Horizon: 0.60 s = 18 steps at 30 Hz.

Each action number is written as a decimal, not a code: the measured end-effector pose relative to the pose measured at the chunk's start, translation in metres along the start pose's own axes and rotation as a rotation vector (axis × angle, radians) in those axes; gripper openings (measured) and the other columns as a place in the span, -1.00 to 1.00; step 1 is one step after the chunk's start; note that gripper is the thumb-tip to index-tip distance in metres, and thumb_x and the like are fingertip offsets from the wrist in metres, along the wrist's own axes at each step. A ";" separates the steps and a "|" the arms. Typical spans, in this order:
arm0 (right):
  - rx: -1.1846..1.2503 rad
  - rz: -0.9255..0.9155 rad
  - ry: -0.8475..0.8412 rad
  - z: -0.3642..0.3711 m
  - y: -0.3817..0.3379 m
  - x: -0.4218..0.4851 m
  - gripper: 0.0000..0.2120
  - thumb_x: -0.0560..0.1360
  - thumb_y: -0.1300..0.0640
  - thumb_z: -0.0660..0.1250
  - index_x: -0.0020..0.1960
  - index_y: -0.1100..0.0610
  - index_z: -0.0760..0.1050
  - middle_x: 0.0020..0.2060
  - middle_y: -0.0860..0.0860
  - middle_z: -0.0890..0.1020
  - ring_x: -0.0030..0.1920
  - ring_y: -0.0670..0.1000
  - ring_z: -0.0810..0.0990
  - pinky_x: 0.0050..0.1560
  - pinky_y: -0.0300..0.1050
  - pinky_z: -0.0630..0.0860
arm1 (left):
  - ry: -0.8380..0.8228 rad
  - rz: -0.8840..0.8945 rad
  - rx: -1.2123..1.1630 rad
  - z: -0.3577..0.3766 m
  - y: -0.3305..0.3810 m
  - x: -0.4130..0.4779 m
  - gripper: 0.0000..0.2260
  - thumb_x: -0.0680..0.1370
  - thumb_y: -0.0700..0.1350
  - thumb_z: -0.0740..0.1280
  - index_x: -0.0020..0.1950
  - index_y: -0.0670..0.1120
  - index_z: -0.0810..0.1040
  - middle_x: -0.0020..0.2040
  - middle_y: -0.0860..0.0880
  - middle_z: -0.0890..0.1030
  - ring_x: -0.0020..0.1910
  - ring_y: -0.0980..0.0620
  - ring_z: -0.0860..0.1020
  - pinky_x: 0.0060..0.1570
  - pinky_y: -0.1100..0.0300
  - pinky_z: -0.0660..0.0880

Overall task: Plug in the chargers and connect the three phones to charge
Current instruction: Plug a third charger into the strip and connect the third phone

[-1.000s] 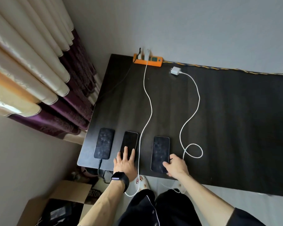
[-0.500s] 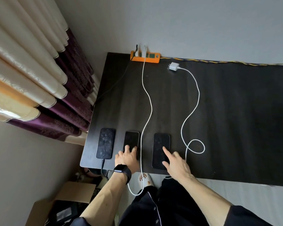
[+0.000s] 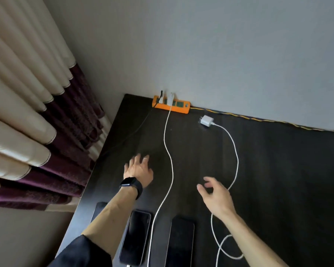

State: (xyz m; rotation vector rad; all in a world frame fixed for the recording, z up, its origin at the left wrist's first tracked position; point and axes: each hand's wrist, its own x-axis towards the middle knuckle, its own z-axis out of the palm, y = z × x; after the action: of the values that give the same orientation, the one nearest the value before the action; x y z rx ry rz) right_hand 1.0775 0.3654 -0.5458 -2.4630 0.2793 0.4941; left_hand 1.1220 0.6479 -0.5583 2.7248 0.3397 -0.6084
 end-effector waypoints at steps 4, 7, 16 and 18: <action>0.298 0.089 0.081 -0.023 -0.015 0.095 -0.54 0.50 -0.20 0.36 0.33 -0.04 0.45 0.12 -0.10 0.62 0.03 -0.01 0.69 0.15 0.08 0.59 | 0.119 -0.031 -0.024 0.014 0.004 0.061 -0.41 0.62 0.20 0.11 0.62 0.12 0.04 0.65 -0.05 -0.03 0.62 -0.10 -0.08 0.56 -0.20 -0.07; 0.557 0.180 0.086 -0.031 -0.023 0.148 -0.49 0.51 -0.12 0.41 0.39 -0.01 0.38 0.15 -0.02 0.62 -0.13 -0.03 0.73 -0.05 0.05 0.68 | 0.221 -0.039 0.002 0.041 -0.006 0.077 -0.39 0.60 0.34 -0.06 0.61 0.24 -0.11 0.65 0.07 -0.15 0.61 -0.01 -0.19 0.55 -0.17 -0.20; 0.861 0.312 0.101 -0.039 -0.057 0.256 -0.22 0.54 -0.02 0.43 0.55 -0.29 0.00 0.12 0.06 0.61 -0.17 0.05 0.77 -0.08 0.01 0.69 | 0.335 -0.047 -0.007 0.065 -0.019 0.098 -0.41 0.56 0.41 -0.15 0.57 0.35 -0.18 0.64 0.16 -0.14 0.60 0.10 -0.22 0.56 -0.12 -0.22; 0.885 0.347 0.134 -0.038 -0.066 0.271 -0.23 0.55 -0.08 0.40 0.55 -0.29 -0.02 0.09 0.09 0.63 -0.22 0.04 0.77 -0.11 0.00 0.69 | 0.327 -0.049 -0.018 0.063 -0.019 0.096 -0.41 0.56 0.40 -0.12 0.57 0.35 -0.18 0.63 0.16 -0.14 0.60 0.10 -0.22 0.56 -0.11 -0.24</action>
State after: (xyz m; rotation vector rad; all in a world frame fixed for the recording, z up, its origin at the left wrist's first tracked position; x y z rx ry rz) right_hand 1.3549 0.3730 -0.5938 -1.5822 0.7964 0.2550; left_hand 1.1778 0.6580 -0.6604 2.8027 0.4884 -0.1662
